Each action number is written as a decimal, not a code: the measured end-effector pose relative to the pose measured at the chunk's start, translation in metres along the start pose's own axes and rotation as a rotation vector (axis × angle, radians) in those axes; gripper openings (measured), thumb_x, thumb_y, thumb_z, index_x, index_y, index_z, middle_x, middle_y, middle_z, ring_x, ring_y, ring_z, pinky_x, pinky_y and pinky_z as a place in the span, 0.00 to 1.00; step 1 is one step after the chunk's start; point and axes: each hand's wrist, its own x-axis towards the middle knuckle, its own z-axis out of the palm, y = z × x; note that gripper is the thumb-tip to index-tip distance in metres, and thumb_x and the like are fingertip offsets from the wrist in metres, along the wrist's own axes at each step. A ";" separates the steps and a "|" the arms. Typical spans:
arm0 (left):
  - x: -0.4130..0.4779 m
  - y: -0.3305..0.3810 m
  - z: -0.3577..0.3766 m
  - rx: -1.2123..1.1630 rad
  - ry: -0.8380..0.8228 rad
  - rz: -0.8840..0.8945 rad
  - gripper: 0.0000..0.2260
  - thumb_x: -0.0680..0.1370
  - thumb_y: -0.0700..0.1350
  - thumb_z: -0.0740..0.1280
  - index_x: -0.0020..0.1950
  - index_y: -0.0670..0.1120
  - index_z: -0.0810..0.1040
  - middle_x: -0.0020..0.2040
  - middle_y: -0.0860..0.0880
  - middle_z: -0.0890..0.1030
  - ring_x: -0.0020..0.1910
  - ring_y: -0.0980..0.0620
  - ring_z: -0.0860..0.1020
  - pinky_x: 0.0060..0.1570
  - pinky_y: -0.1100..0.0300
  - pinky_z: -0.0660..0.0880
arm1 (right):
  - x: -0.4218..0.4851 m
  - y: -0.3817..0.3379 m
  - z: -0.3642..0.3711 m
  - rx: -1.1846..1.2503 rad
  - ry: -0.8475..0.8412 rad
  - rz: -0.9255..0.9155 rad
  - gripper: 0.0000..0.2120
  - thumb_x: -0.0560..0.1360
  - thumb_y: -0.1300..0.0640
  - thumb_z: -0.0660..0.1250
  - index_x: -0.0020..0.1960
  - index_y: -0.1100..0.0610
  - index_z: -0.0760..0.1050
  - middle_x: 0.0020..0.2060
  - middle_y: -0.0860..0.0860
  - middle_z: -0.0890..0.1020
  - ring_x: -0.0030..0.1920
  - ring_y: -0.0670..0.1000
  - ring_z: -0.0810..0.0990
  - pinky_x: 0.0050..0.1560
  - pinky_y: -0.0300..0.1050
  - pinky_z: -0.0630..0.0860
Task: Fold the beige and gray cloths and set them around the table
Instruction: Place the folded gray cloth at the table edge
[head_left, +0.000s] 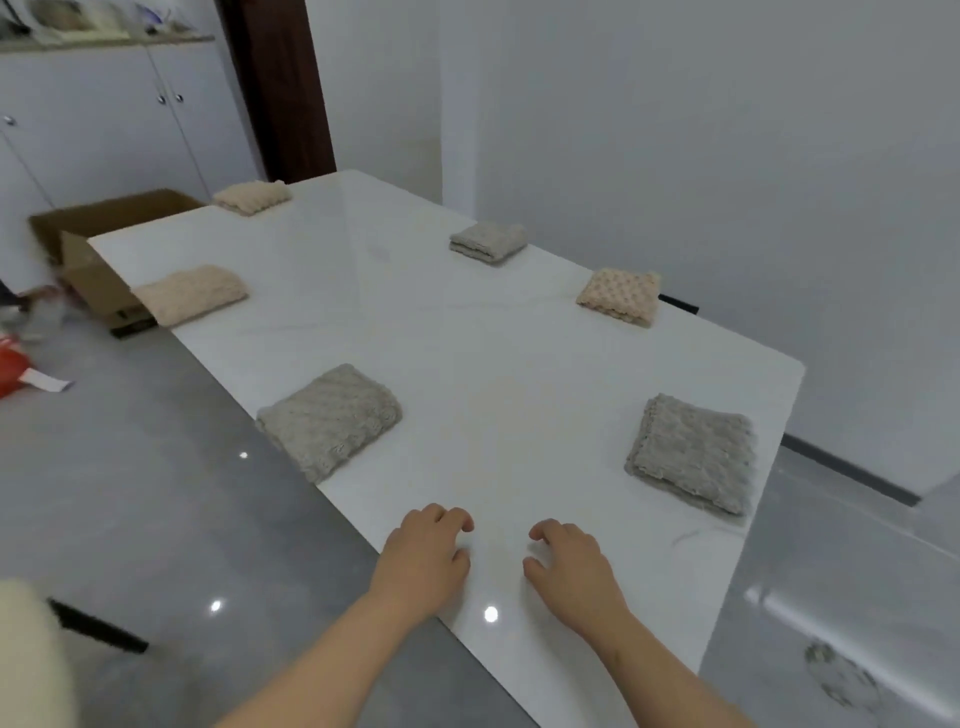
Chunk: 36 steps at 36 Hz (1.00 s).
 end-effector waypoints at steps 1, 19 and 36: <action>-0.007 0.004 0.003 -0.015 0.014 -0.014 0.15 0.79 0.45 0.57 0.65 0.51 0.68 0.62 0.51 0.71 0.60 0.50 0.69 0.57 0.61 0.68 | -0.006 0.003 0.000 0.000 -0.005 -0.013 0.18 0.77 0.54 0.58 0.66 0.54 0.67 0.63 0.51 0.72 0.63 0.52 0.69 0.59 0.42 0.67; -0.043 0.094 0.053 -0.160 0.124 -0.241 0.15 0.79 0.42 0.56 0.64 0.50 0.69 0.61 0.49 0.72 0.59 0.50 0.71 0.56 0.57 0.71 | -0.015 0.077 -0.047 -0.017 -0.030 -0.322 0.17 0.77 0.55 0.59 0.65 0.54 0.69 0.61 0.51 0.74 0.62 0.51 0.70 0.60 0.41 0.66; 0.106 0.247 0.087 -0.318 0.209 -0.525 0.16 0.79 0.43 0.57 0.67 0.48 0.67 0.64 0.46 0.70 0.63 0.49 0.69 0.57 0.61 0.65 | 0.096 0.221 -0.173 0.084 -0.016 -0.221 0.17 0.76 0.57 0.57 0.64 0.52 0.64 0.58 0.50 0.73 0.48 0.50 0.75 0.42 0.44 0.71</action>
